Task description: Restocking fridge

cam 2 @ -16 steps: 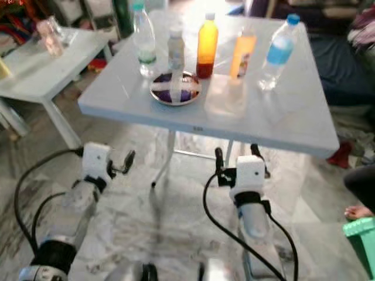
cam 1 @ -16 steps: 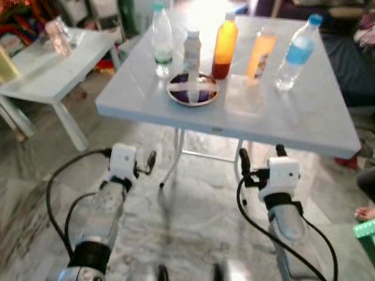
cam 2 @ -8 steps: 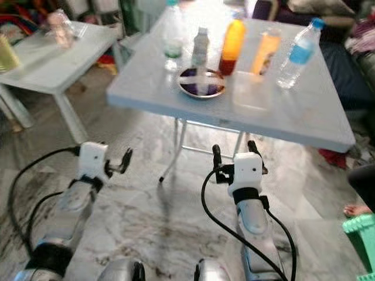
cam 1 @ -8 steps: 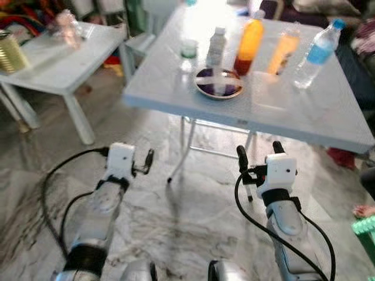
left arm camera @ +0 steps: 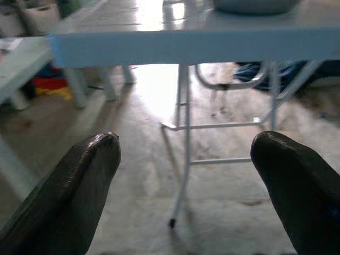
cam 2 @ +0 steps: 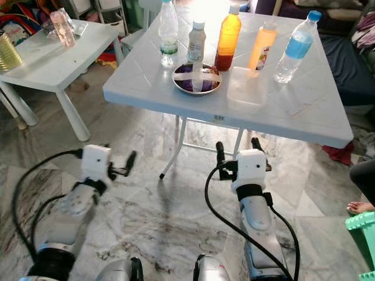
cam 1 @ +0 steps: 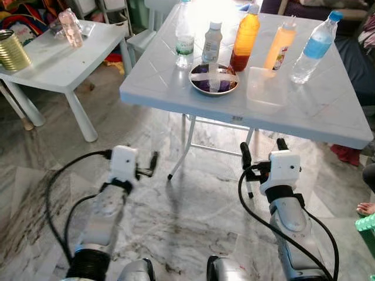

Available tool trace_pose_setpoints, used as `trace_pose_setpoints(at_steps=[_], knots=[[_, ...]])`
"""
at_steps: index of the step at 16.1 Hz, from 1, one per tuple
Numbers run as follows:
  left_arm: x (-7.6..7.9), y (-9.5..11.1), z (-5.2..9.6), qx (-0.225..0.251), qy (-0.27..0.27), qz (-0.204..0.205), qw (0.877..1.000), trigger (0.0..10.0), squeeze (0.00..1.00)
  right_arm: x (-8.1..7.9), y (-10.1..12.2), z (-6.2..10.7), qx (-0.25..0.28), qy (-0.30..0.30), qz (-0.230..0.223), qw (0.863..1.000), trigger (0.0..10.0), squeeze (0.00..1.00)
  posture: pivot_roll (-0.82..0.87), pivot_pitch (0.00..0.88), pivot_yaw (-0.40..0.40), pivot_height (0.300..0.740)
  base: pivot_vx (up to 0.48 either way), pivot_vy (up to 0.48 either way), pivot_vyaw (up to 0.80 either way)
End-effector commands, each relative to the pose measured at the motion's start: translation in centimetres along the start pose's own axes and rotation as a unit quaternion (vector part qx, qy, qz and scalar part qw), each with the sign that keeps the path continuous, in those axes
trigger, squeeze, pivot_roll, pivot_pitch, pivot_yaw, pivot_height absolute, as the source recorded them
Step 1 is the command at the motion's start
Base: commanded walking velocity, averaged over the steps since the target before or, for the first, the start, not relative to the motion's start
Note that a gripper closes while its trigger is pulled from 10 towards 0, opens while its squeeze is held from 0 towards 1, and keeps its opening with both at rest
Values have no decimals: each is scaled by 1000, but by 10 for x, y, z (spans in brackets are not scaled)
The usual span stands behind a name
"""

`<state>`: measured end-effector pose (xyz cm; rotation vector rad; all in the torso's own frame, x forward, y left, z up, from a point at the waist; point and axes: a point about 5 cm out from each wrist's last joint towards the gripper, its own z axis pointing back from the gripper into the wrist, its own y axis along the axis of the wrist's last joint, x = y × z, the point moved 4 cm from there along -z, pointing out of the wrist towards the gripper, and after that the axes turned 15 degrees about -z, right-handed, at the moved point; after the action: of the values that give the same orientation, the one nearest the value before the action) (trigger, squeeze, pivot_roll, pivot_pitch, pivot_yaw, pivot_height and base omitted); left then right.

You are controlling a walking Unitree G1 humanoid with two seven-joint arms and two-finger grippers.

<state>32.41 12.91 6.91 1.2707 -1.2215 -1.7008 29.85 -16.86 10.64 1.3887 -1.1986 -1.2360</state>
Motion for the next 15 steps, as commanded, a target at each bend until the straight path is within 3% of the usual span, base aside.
trace_pose_setpoints(at_steps=[1,4,13,15], knots=[[-1,7,-1,13,-6,2,1000,10000,0,5,4,-3,3,-8,-3,1000,10000,0,-41,92,-5,740,244,0,-538],[-1,9,-1,16,-6,5,1000,10000,0,6,4,-4,5,-10,-4,1000,10000,0,-41,91,-3,740,292,0,-756],[0,13,-1,24,-4,20,999,10000,0,2,11,-6,17,-2,-2,1000,10000,0,-40,87,-15,740,341,0,0],[0,14,0,28,-3,29,999,10000,0,-1,13,-7,19,5,5,1000,10000,0,-41,88,-18,740,0,0,0]])
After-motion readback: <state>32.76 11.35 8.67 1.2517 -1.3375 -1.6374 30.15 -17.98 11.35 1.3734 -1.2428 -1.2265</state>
